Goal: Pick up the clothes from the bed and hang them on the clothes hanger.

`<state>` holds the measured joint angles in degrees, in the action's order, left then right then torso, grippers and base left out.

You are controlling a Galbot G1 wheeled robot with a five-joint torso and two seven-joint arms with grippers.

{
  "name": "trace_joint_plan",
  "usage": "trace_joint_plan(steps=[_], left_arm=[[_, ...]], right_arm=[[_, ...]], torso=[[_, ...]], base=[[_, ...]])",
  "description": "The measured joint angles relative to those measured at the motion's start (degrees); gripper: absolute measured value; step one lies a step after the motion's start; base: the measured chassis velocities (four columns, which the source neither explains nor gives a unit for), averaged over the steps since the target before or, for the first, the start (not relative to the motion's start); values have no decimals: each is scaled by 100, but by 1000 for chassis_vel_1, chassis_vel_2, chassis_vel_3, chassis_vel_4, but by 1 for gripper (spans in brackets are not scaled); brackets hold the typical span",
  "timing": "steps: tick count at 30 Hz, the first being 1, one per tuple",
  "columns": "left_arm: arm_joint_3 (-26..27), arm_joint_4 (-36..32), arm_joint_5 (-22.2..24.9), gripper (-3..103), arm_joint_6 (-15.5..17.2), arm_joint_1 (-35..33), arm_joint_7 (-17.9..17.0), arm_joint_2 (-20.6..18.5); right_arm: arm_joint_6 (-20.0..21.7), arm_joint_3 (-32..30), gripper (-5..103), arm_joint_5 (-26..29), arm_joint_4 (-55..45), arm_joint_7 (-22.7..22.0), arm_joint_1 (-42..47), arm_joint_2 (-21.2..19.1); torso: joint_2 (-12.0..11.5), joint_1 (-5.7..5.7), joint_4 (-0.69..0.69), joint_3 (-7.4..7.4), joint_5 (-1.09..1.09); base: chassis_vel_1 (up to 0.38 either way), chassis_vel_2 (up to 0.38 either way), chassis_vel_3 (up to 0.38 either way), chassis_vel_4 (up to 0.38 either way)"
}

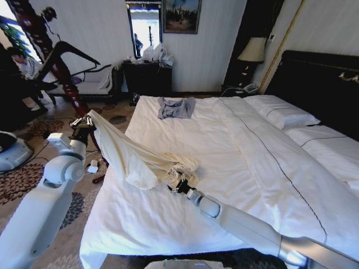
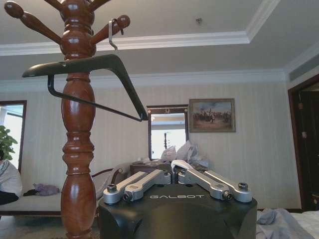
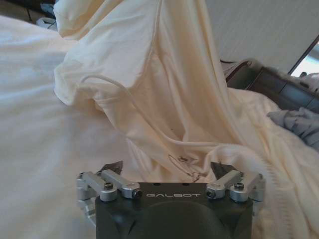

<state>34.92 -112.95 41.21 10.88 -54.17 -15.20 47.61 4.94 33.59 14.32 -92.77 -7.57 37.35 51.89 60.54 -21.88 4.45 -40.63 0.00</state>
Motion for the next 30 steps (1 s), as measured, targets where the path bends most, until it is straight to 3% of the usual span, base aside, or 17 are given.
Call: trace_joint_plan(steps=[2,4,5,8,10,11,14,16,17,19,25,30], left_arm=[[18,-25,78,2,15,1,-28,-22],[21,-34,107,2,23,3,-41,-33],[23,-40,126,2,29,6,-51,-40],[23,-62,182,2,48,15,-85,-53],[23,-66,194,2,53,15,-91,-53],[23,-73,209,2,57,15,-98,-53],[35,-93,242,2,64,2,-109,-53],[40,-94,249,2,66,-1,-110,-53],[47,-95,254,2,70,-6,-111,-53],[51,-94,255,2,74,-9,-113,-53],[46,-95,246,2,76,-23,-116,-39],[55,-95,228,2,77,-60,-116,-19]], right_arm=[[15,32,85,-121,0,-6,-12,37],[19,33,85,-299,21,-36,-7,52],[21,30,79,-441,39,-51,-1,60],[19,-143,62,-1373,189,-147,52,100],[19,-177,62,-1550,214,-145,56,97],[29,-201,57,-1710,230,-133,57,81],[140,-184,41,-1734,204,-124,48,9],[148,-168,41,-1695,183,-116,44,-9],[151,-117,30,-1585,123,-95,33,-47],[160,-17,25,-1346,7,-38,6,-108],[221,176,20,-1155,-202,168,-95,-213],[438,378,33,-955,-354,228,-258,-262]], torso=[[0,0,0,0,0],[0,0,0,0,0],[0,0,-1,0,0],[0,0,1,0,0],[0,0,0,0,0],[0,0,0,0,0],[0,0,1,0,0],[0,0,1,0,0],[0,0,0,0,0],[0,0,0,0,0],[0,0,0,0,0],[0,0,0,0,0]], base=[[0,0,0,0],[0,0,0,0],[0,0,0,0],[0,0,0,0],[0,0,0,0],[0,0,0,0],[0,0,0,0],[0,0,0,0],[0,0,0,0],[0,0,0,0],[0,0,0,0],[0,0,0,0]])
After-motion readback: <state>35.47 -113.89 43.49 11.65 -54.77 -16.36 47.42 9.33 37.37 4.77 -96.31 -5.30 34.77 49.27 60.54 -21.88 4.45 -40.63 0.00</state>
